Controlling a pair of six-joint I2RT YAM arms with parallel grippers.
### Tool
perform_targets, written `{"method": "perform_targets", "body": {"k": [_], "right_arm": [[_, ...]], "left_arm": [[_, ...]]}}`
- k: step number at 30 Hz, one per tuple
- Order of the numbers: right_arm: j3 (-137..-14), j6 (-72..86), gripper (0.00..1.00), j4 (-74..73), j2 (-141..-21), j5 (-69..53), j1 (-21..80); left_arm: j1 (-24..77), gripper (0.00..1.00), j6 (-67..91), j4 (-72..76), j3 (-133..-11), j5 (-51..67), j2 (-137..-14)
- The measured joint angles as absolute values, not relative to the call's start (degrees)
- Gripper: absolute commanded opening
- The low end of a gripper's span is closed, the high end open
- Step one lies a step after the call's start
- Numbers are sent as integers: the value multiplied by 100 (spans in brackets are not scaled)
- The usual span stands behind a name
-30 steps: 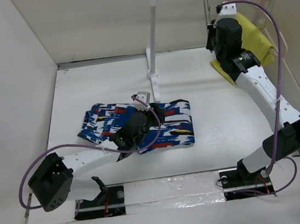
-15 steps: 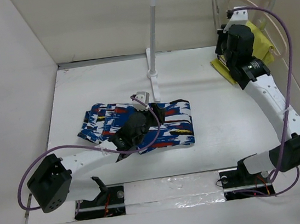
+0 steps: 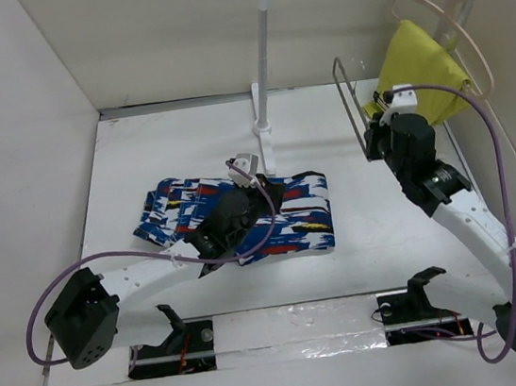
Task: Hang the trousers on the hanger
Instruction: Pick up the hanger from the clothesline, then place the trousers on the hanger.
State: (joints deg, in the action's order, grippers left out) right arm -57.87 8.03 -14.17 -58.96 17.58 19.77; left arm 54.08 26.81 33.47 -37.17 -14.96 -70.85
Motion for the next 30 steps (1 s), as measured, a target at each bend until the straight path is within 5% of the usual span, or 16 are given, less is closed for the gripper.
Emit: {"method": "perform_targets", "body": {"k": [4,7,30], "right_arm": [[-4939,1083,0,-1483,-5387,1728,2239],[-4440,1317,0,-1623,-5113,1778,2550],[-3387,2012,0,-1756,-4534,2764,3660]], "left_arm": [[5411,26,2930,3465,-4163,-1002,-7349],[5411,36,3127,3594,-4663,-604,-7826],[5540,48,4414,3564,-6805,676,-10768]]}}
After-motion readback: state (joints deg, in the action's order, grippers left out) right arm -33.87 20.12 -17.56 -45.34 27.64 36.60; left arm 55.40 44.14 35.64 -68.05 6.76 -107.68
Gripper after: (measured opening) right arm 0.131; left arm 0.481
